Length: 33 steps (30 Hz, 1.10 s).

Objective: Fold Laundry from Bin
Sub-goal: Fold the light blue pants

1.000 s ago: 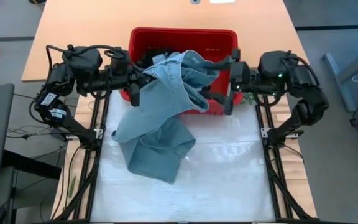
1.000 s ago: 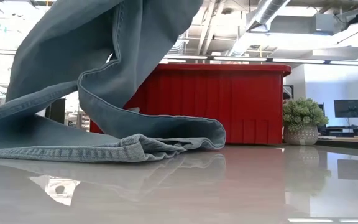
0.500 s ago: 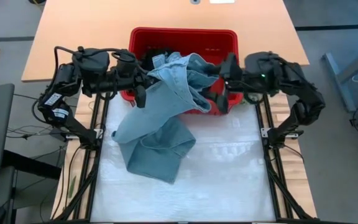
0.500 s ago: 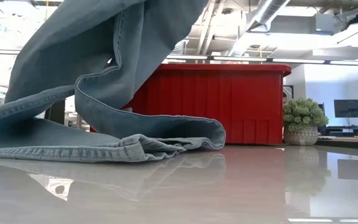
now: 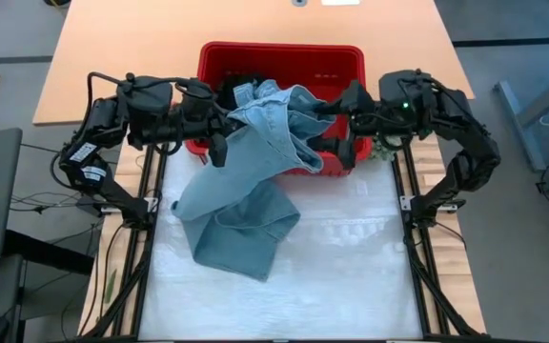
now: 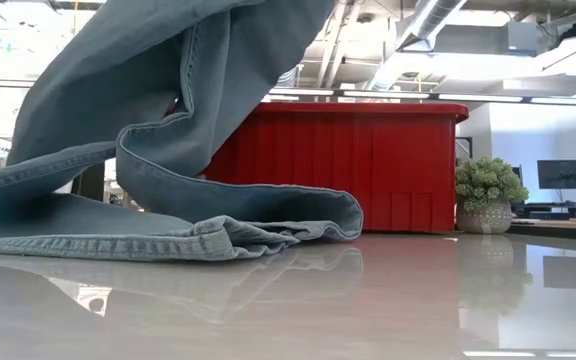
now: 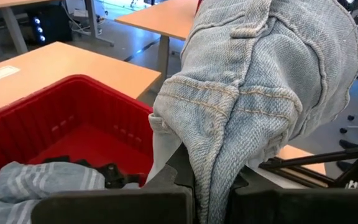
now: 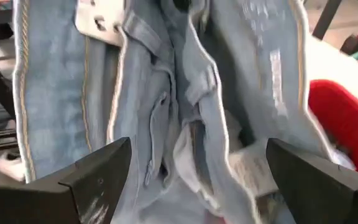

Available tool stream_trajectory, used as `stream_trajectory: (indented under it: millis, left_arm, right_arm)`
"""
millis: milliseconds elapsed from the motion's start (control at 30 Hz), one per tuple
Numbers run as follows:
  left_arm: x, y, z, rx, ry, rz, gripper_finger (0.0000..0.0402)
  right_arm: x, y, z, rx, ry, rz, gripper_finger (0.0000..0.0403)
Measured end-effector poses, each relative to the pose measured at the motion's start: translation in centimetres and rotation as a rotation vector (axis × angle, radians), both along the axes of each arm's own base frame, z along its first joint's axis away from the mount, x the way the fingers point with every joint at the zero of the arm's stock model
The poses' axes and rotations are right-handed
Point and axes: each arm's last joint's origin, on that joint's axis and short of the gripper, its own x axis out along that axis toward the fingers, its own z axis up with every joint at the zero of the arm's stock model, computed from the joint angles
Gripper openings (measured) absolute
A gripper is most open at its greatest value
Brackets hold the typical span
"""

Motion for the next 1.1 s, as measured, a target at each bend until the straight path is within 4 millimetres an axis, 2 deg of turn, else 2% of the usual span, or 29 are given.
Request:
stream_trajectory:
  millis: [200, 433, 867, 1100]
  left_arm:
    - [0.0, 0.0, 0.0, 0.011, 0.007, 0.002, 0.0]
    - [-0.1, 0.0, -0.1, 0.015, 0.018, 0.006, 0.0]
    - [-0.1, 0.2, 0.0, 0.034, 0.017, 0.048, 0.0]
    - [-0.1, 0.6, 0.3, 0.037, -0.021, 0.065, 0.0]
  right_arm:
    - [0.0, -0.7, -0.3, 0.165, -0.004, -0.005, 0.04]
    - [-0.1, -1.1, -0.2, 0.192, -0.011, -0.006, 0.04]
    - [0.0, -0.5, -0.2, 0.227, -0.02, 0.053, 0.04]
    - [1.4, -0.5, -1.1, 0.217, 0.037, 0.061, 0.04]
